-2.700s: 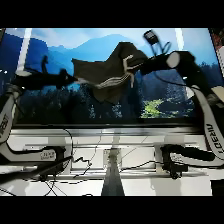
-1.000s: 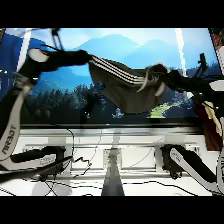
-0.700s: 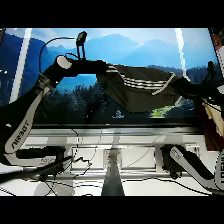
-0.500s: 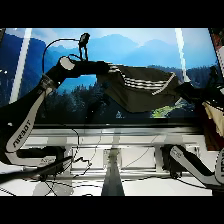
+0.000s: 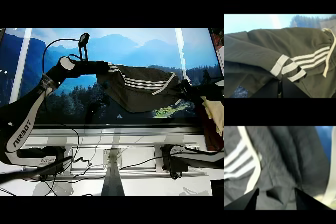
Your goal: Fold the clothes and pants, and hang the long-sleeved shirts on hangers.
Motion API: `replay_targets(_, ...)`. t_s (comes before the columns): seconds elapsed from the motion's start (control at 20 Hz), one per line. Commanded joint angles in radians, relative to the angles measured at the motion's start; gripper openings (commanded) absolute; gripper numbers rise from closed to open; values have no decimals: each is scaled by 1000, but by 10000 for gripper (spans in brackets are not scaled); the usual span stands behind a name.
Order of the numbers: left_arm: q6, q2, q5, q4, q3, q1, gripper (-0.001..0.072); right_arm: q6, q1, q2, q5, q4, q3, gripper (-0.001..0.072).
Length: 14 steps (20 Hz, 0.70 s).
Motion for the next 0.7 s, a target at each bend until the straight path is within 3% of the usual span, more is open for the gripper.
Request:
replay_targets(0.0,0,0,1,0,0,1,10,2,14,-100,-6,24,68,427)
replay_targets(0.15,0,0,2,1,0,2,10,-59,52,-110,-7,36,84,198)
replay_targets(0.2,0,0,2,1,0,2,10,-105,65,-108,3,48,97,64)
replay_targets(0.25,0,0,2,1,0,2,9,-132,77,-105,11,51,114,23)
replay_targets(0.4,0,0,1,1,0,14,10,-170,98,-80,23,23,194,21)
replay_targets(0.55,0,0,0,1,0,32,9,-87,90,-56,3,-95,252,22)
replay_targets(0.6,0,0,0,1,0,38,10,-78,86,-56,18,-126,257,62)
replay_targets(0.65,0,0,0,1,0,38,10,-75,81,-61,21,-152,257,307)
